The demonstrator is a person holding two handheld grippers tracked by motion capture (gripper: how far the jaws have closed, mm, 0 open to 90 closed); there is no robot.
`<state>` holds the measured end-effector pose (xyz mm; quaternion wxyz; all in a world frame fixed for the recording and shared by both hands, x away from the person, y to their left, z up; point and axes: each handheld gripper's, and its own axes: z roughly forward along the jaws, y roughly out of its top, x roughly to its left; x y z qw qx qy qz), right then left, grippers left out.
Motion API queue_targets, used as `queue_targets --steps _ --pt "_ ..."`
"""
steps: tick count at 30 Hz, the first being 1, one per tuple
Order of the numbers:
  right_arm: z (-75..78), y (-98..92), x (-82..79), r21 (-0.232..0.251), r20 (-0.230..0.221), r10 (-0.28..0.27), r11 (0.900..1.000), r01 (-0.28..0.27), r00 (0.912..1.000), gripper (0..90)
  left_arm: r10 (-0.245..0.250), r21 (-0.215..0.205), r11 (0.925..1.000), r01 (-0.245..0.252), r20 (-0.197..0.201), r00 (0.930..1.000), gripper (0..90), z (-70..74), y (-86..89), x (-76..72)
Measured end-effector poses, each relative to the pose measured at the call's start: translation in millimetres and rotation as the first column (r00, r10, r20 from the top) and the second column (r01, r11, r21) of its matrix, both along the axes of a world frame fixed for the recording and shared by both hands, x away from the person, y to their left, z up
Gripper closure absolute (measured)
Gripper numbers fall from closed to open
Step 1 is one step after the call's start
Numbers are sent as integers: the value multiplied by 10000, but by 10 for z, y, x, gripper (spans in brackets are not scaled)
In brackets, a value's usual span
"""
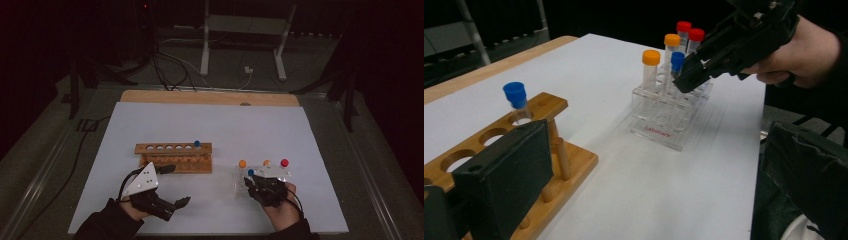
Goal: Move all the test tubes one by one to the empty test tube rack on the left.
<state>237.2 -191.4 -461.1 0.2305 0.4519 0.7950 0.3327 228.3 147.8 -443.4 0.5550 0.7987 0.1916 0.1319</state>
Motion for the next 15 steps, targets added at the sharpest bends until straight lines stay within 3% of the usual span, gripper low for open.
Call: queue_targets --steps 7,15 --pt "-9 -12 26 -82 38 -26 10000 26 10000 759 9 4 10000 -9 -68 10000 10 -14 -1 8" --pt "28 -24 8 -87 217 127 9999 -125 9997 769 26 59 10000 -25 -213 9998 10 -47 11 30"
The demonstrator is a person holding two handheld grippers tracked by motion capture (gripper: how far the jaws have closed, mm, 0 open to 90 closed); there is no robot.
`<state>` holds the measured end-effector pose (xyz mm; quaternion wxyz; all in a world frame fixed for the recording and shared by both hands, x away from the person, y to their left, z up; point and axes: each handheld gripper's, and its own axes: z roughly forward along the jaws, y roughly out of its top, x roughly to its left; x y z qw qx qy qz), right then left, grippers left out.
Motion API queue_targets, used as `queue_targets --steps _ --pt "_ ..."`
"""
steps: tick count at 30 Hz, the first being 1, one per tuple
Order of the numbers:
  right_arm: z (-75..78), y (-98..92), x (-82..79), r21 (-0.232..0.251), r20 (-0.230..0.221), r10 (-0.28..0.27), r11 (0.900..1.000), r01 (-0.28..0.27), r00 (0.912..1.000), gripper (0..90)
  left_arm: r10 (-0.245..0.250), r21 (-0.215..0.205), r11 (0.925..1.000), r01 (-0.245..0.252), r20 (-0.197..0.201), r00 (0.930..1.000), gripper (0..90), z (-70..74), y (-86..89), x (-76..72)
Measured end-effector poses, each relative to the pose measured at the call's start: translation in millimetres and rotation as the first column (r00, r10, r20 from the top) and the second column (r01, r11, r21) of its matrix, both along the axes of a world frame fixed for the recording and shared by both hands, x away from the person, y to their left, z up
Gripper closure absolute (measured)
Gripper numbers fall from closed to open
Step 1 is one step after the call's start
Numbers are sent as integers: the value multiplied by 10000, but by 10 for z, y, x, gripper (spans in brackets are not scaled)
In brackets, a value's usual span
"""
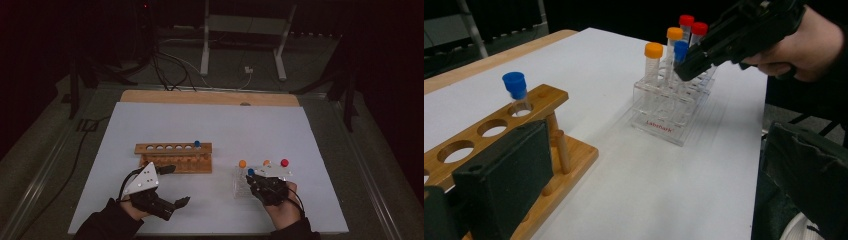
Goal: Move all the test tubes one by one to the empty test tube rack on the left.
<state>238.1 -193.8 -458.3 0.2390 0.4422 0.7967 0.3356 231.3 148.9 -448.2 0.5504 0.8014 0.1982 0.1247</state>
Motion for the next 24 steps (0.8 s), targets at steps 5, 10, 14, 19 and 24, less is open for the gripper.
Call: queue_targets --steps 5,10,14,19,24 --pt "83 -24 -44 52 359 236 9997 -238 9991 769 -4 7 10000 4 -61 10000 10 -10 17 18" --pt "175 -50 -91 227 664 330 9991 -346 9972 770 -13 16 10000 13 -136 9999 10 -26 28 30" --pt "246 -44 -138 195 937 378 9990 -398 9949 770 -35 85 10000 37 -175 9998 10 -32 21 33" --pt "347 -44 -198 272 1261 397 9987 -435 9912 770 -127 48 9999 128 -325 9994 10 -26 23 37" --pt "453 -20 -273 440 1617 602 9967 -681 9850 770 -219 106 9997 222 -272 9994 10 -7 8 25"
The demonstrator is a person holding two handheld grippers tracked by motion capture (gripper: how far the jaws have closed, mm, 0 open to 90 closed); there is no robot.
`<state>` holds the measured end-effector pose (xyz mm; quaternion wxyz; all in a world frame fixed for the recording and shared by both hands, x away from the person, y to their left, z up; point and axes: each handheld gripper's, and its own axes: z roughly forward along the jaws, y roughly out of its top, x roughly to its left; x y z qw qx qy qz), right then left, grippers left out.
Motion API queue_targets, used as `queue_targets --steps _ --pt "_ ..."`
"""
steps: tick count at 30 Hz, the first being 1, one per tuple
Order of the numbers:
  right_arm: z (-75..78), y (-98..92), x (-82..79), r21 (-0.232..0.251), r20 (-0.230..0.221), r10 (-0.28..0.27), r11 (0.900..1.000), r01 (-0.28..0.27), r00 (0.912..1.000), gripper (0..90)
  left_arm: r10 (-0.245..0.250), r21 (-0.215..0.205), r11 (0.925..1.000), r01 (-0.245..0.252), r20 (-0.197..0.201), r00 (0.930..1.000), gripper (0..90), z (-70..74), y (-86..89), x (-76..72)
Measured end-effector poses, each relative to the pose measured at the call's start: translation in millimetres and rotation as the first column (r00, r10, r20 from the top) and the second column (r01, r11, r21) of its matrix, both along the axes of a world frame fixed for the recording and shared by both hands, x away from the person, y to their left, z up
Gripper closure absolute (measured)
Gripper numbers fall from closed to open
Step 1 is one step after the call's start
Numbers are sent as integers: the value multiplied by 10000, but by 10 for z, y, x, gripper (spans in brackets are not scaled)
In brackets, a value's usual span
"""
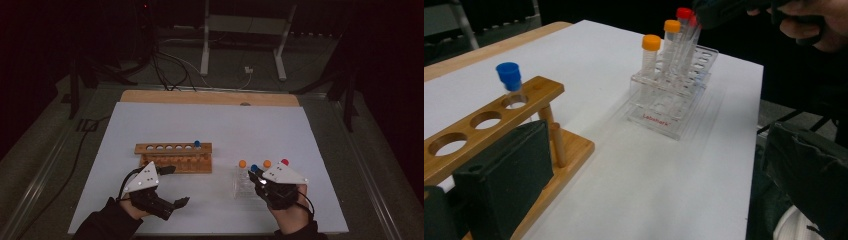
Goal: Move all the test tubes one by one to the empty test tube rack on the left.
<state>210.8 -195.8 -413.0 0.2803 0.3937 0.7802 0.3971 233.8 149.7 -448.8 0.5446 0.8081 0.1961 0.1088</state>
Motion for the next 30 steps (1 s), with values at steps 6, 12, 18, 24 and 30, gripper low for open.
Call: queue_targets --steps 6,12,18,24,30 --pt "85 78 -85 344 215 531 9980 -538 9984 770 -198 1 9998 198 -34 9998 10 26 -32 -16" --pt "44 218 -126 563 19 1285 9901 -1284 9917 770 -418 19 9991 418 -30 9991 10 54 -85 -45" --pt "-115 409 -114 382 -504 1950 9804 -1932 9795 770 -705 -93 9975 704 -52 9975 11 83 -149 -58" --pt "-230 547 -115 252 -808 2362 9717 -2350 9683 770 -731 -299 9969 731 31 9973 16 104 -211 -62" --pt "-289 642 -130 280 -1027 2661 9639 -2647 9584 770 -876 -458 9951 880 108 9961 63 147 -297 -59"
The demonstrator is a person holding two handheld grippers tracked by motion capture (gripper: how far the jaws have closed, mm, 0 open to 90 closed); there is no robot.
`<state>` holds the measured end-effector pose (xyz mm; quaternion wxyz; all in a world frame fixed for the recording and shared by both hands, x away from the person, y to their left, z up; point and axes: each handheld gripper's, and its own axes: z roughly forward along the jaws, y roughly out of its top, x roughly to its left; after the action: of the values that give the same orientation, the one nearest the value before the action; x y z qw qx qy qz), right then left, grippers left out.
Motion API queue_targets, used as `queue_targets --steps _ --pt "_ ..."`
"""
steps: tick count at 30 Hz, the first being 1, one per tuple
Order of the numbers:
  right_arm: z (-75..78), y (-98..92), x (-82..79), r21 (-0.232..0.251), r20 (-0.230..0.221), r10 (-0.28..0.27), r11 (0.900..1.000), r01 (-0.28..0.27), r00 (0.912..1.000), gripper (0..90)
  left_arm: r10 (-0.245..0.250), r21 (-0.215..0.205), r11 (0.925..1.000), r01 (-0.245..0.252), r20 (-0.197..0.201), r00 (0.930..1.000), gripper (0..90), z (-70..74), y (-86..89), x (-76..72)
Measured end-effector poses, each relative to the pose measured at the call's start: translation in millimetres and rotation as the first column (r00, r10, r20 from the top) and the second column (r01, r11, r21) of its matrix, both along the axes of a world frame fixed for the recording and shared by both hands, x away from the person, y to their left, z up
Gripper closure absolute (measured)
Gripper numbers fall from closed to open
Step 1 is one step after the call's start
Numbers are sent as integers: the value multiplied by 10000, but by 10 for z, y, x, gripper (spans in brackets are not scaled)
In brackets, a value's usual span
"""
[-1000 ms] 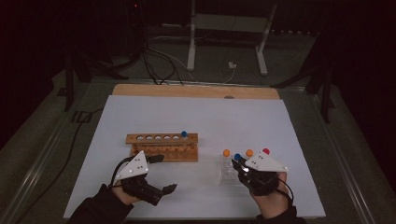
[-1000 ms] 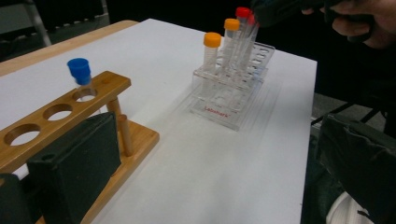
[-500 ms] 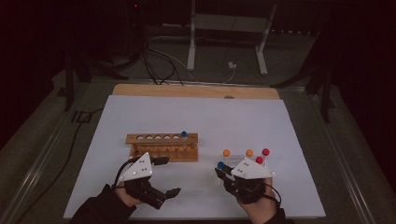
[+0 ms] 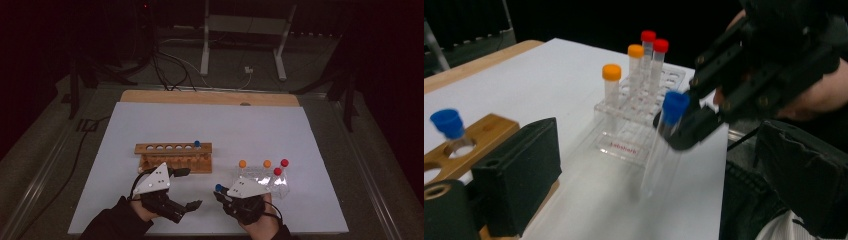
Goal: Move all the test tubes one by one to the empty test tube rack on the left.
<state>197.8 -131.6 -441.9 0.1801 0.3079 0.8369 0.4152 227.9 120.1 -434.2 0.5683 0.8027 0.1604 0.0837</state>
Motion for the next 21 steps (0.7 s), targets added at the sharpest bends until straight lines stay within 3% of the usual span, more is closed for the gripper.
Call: queue_targets --steps 7,15,21 --pt "-19 66 -21 34 -88 256 9997 -256 9996 770 -414 57 9991 413 73 9991 181 -2 -142 21" --pt "-25 66 -18 16 -116 251 9997 -251 9996 769 -580 20 9983 580 182 9981 438 -30 -281 50" --pt "-21 66 -22 -1 -89 268 9996 -268 9996 770 -680 241 9974 674 290 9973 561 -54 -359 73"
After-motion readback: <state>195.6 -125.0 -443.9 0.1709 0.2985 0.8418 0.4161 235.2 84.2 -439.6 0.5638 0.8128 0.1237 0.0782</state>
